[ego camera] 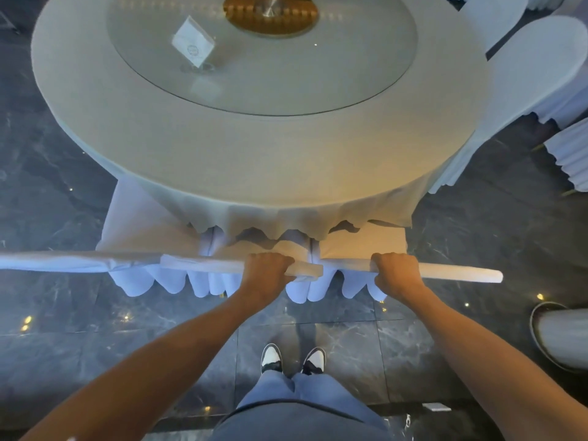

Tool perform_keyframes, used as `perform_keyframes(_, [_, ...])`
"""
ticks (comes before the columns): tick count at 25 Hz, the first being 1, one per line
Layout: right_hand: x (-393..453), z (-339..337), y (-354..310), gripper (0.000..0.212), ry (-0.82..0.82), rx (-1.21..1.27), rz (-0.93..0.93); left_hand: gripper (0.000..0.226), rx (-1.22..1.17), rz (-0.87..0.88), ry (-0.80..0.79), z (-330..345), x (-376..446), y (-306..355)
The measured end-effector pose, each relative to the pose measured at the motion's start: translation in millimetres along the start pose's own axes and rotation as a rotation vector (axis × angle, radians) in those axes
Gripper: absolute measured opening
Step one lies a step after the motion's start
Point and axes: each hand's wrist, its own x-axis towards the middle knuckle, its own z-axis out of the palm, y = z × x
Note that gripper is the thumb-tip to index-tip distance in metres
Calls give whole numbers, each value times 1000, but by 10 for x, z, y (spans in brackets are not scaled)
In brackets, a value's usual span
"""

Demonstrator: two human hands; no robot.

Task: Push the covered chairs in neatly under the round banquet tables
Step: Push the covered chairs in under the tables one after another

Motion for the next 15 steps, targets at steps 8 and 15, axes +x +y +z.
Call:
perform_keyframes(8, [52,20,215,22,7,-22,-19,28,-22,12,21,40,-5,-38])
perform_keyframes(15, [-13,250,611,25,-10,-136,-9,27,-39,23,66,48,-6,-29])
